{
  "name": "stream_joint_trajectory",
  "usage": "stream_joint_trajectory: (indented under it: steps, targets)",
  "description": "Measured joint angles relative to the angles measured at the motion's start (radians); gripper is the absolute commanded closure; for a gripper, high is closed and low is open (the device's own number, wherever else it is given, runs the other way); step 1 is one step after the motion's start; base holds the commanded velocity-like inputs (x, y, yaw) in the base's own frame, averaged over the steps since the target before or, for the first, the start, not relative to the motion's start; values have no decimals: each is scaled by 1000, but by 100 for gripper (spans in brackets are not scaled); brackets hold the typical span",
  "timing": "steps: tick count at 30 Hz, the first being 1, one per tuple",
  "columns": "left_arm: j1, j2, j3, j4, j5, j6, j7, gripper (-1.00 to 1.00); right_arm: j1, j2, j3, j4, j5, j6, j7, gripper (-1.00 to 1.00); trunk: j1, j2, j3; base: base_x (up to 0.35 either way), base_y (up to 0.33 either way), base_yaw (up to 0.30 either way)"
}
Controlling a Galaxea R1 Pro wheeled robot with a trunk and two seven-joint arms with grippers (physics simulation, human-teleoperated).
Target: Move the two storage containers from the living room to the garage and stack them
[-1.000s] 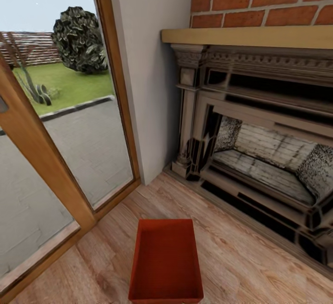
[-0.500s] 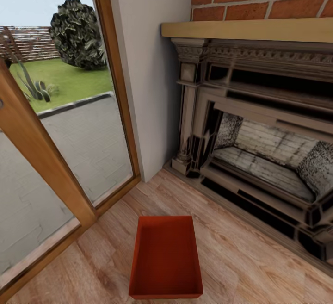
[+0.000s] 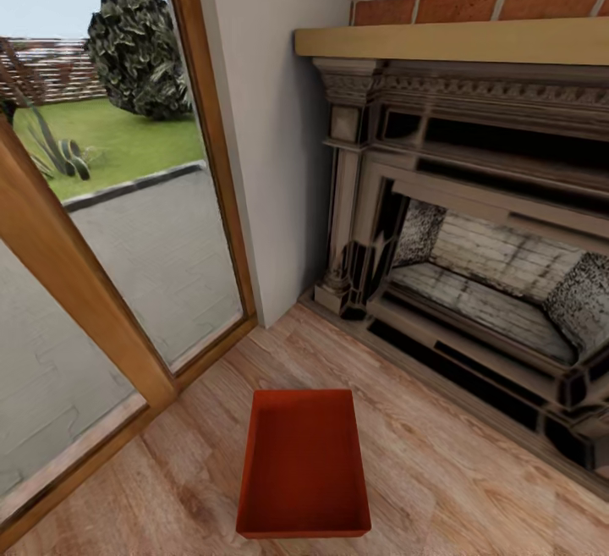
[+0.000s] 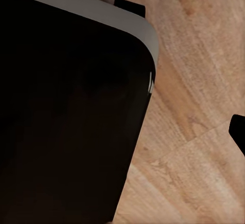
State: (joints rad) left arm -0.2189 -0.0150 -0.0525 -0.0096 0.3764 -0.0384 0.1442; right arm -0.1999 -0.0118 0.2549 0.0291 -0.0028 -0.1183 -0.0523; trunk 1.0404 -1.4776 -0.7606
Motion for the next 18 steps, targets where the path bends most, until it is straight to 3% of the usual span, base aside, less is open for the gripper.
stream_joint_trajectory:
  steps: [18]
  targets:
    - [0, 0, 0, 0, 0, 0, 0, -100, 0, 1, 0, 0, 0, 1, 0, -100, 0, 0, -29, 0, 0, 0]
